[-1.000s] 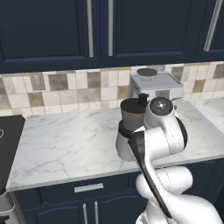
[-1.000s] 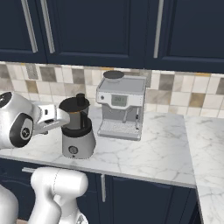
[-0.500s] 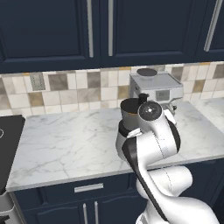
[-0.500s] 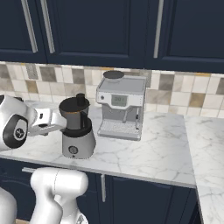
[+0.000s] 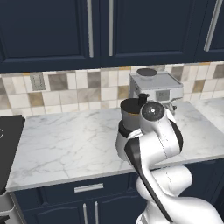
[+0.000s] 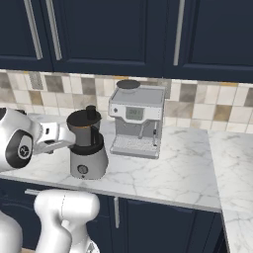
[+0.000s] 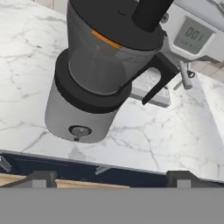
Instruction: Open the blender lid, put the tangerine in the blender, close the lid, and start the blender.
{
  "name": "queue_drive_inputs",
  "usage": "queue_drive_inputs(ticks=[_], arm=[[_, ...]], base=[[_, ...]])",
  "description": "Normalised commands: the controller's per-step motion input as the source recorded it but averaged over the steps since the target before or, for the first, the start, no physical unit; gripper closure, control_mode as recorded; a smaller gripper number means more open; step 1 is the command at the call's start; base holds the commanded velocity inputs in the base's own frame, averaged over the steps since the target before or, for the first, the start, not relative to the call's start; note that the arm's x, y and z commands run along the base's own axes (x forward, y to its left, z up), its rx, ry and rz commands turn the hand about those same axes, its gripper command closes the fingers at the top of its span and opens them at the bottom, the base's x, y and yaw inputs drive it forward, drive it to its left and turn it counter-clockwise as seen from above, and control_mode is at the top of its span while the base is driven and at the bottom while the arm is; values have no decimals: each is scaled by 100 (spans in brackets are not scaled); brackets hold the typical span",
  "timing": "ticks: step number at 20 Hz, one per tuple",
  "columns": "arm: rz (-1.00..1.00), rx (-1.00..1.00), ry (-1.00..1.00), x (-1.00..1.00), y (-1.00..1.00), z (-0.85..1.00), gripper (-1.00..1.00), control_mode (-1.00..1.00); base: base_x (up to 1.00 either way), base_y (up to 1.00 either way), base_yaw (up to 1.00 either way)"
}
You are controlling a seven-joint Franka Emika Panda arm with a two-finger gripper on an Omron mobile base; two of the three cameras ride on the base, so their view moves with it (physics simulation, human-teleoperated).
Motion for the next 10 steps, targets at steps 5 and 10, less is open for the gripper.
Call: queue_drive_inputs(ticks=[5,10], arm=[[3,1,4,0,0,-21,-100,-100],[0,0,3,-3,34,-22,-100,-100]], base=[[0,0,0],[0,0,0]])
